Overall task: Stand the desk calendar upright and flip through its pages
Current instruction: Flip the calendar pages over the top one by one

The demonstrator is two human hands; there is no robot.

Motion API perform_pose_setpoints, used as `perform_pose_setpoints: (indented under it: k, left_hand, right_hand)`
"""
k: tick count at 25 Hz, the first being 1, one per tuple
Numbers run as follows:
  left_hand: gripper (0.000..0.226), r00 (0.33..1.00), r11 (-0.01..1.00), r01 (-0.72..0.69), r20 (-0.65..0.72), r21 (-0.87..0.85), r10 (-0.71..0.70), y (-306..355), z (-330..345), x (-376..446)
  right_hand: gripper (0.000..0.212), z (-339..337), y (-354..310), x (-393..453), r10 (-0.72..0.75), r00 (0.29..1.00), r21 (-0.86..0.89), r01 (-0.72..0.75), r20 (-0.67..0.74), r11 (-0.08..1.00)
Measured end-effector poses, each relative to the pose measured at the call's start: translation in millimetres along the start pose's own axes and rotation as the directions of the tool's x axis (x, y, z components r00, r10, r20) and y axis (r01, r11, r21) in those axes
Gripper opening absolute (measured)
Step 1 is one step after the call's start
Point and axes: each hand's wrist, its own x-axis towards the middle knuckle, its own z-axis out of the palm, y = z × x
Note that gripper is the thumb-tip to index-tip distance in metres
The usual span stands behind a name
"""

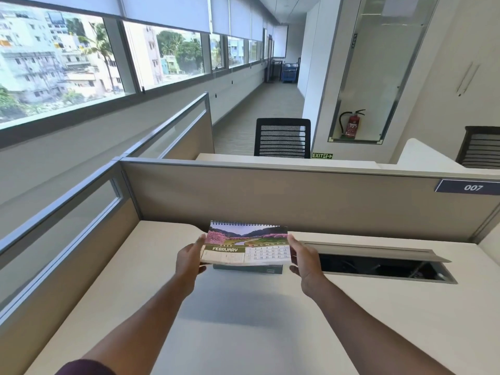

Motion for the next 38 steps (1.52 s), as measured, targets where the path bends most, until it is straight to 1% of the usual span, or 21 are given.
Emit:
perform_pose_setpoints:
  k: [2,4,6,7,10,12,14,16,17,19,21,22,25,28,29,31,32,33,34,36,38]
  left_hand:
    - [0.051,0.998,0.990,0.015,0.063,-0.143,-0.006,17.5,-1.5,-2.5]
    - [0.064,0.993,0.980,-0.057,0.093,-0.189,0.076,32.6,-0.9,-1.4]
    - [0.065,0.973,0.973,-0.182,0.118,-0.143,0.199,42.7,2.0,0.3]
    - [0.061,0.959,0.965,-0.241,0.124,-0.104,0.253,47.6,4.6,0.0]
    - [0.041,0.922,0.934,-0.357,0.173,0.030,0.347,56.0,11.4,7.5]
    - [0.038,0.906,0.900,-0.403,0.212,0.169,0.366,53.0,12.6,24.7]
    - [0.042,0.908,0.829,-0.409,0.257,0.381,0.331,40.5,12.3,47.0]
    - [0.046,0.909,0.738,-0.416,0.278,0.531,0.312,25.4,14.8,59.8]
    - [0.048,0.907,0.720,-0.421,0.273,0.552,0.321,21.5,16.3,58.6]
    - [0.051,0.904,0.746,-0.425,0.272,0.512,0.329,16.5,17.7,54.9]
    - [0.056,0.902,0.754,-0.429,0.277,0.496,0.331,10.7,16.7,57.3]
    - [0.059,0.898,0.747,-0.438,0.285,0.500,0.336,6.2,16.7,60.9]
    - [0.062,0.906,0.775,-0.417,0.285,0.474,0.313,1.9,18.3,63.0]
    - [0.070,0.910,0.849,-0.394,0.281,0.351,0.307,-3.8,18.2,59.9]
    - [0.073,0.911,0.870,-0.383,0.282,0.310,0.300,-5.5,18.1,55.7]
    - [0.074,0.929,0.916,-0.323,0.265,0.239,0.258,-11.0,19.7,48.3]
    - [0.070,0.944,0.935,-0.275,0.247,0.225,0.218,-14.2,21.4,45.0]
    - [0.064,0.961,0.948,-0.218,0.222,0.233,0.166,-16.7,23.5,41.4]
    - [0.058,0.974,0.956,-0.164,0.193,0.245,0.118,-20.2,25.3,39.6]
    - [0.049,0.985,0.959,-0.107,0.160,0.264,0.066,-27.3,28.3,37.7]
    - [0.044,0.989,0.957,-0.091,0.139,0.276,0.054,-32.8,28.1,38.0]
  right_hand:
    - [0.037,0.5,-17.9,-2.5,-0.004,0.998,0.115,-0.003,0.059,0.993]
    - [0.048,2.6,-30.1,1.8,-0.055,0.992,0.192,0.032,0.116,0.981]
    - [0.053,7.1,-42.4,5.0,-0.139,0.980,0.185,0.112,0.143,0.976]
    - [0.050,9.9,-47.7,5.7,-0.186,0.972,0.157,0.164,0.141,0.974]
    - [0.035,17.5,-54.7,13.0,-0.286,0.943,0.026,0.286,0.172,0.958]
    - [0.037,18.4,-46.3,30.2,-0.334,0.924,-0.172,0.365,0.185,0.915]
    - [0.043,17.7,-36.6,42.0,-0.375,0.904,-0.469,0.427,0.205,0.773]
    - [0.047,17.9,-26.0,45.7,-0.391,0.889,-0.640,0.446,0.238,0.626]
    - [0.048,17.6,-19.8,46.4,-0.401,0.879,-0.681,0.460,0.258,0.569]
    - [0.051,16.3,-7.7,51.3,-0.415,0.854,-0.721,0.498,0.312,0.482]
    - [0.056,17.5,3.3,59.3,-0.414,0.839,-0.734,0.522,0.352,0.434]
    - [0.057,18.6,7.6,63.5,-0.412,0.837,-0.731,0.528,0.361,0.432]
    - [0.060,23.2,11.6,70.1,-0.404,0.838,-0.715,0.531,0.366,0.454]
    - [0.070,23.0,18.6,70.4,-0.410,0.850,-0.677,0.516,0.330,0.525]
    - [0.072,23.2,22.7,69.0,-0.425,0.862,-0.655,0.492,0.275,0.573]
    - [0.069,23.4,33.0,63.5,-0.410,0.908,-0.594,0.378,0.087,0.711]
    - [0.065,22.7,40.3,61.7,-0.346,0.938,-0.540,0.284,-0.015,0.792]
    - [0.060,21.7,46.2,59.4,-0.246,0.966,-0.468,0.181,-0.083,0.865]
    - [0.056,21.2,52.7,57.7,-0.130,0.987,-0.392,0.082,-0.098,0.916]
    - [0.053,19.5,64.0,53.6,0.042,0.999,-0.312,-0.044,-0.014,0.949]
    - [0.052,17.9,69.7,51.2,0.079,0.996,-0.314,-0.063,0.039,0.947]
